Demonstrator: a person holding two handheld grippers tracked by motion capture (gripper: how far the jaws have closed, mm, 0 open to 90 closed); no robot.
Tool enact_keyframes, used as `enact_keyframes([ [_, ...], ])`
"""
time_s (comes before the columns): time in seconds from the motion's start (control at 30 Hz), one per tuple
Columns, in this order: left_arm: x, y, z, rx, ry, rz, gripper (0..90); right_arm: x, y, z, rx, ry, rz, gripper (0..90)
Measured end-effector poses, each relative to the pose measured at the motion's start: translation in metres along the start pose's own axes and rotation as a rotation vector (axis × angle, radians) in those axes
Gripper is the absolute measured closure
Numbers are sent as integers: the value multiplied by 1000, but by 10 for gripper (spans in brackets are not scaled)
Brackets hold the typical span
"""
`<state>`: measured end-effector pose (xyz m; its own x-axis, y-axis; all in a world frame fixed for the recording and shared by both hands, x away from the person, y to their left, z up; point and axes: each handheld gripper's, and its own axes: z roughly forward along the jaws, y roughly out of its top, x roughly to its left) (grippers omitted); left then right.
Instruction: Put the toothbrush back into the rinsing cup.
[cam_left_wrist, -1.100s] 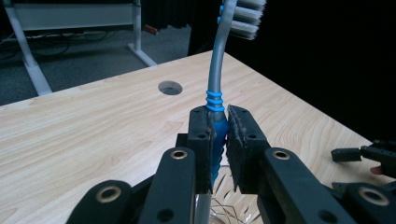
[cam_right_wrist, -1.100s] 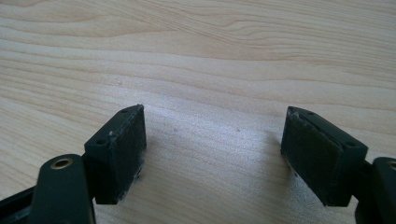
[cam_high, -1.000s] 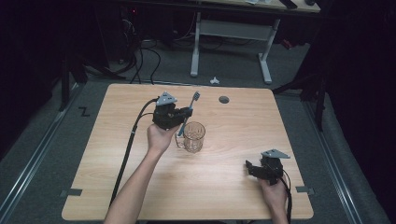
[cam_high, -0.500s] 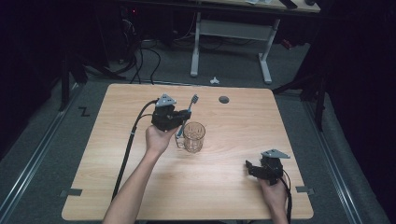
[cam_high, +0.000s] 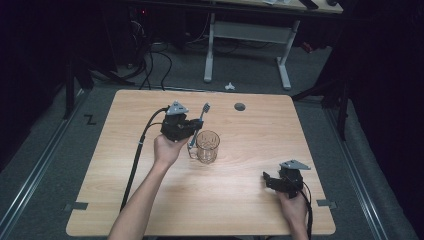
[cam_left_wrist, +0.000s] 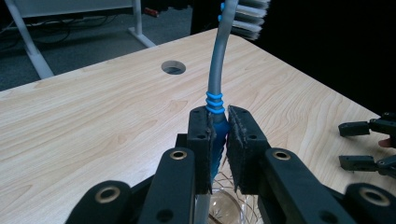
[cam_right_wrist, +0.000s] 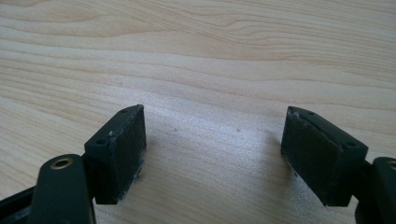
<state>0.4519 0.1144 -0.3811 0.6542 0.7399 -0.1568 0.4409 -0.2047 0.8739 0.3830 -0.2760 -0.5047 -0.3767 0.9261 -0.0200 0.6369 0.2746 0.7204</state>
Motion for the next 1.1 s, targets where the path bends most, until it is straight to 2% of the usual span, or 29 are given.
enact_keyframes([
  [0.4,-1,0,-4,32,15,24,797,0,0,0,0,0,0,223],
  [0.97,1,-4,-8,53,25,17,796,0,0,0,0,0,0,223],
  [1.1,0,-5,-9,63,29,27,796,0,0,0,0,0,0,223],
])
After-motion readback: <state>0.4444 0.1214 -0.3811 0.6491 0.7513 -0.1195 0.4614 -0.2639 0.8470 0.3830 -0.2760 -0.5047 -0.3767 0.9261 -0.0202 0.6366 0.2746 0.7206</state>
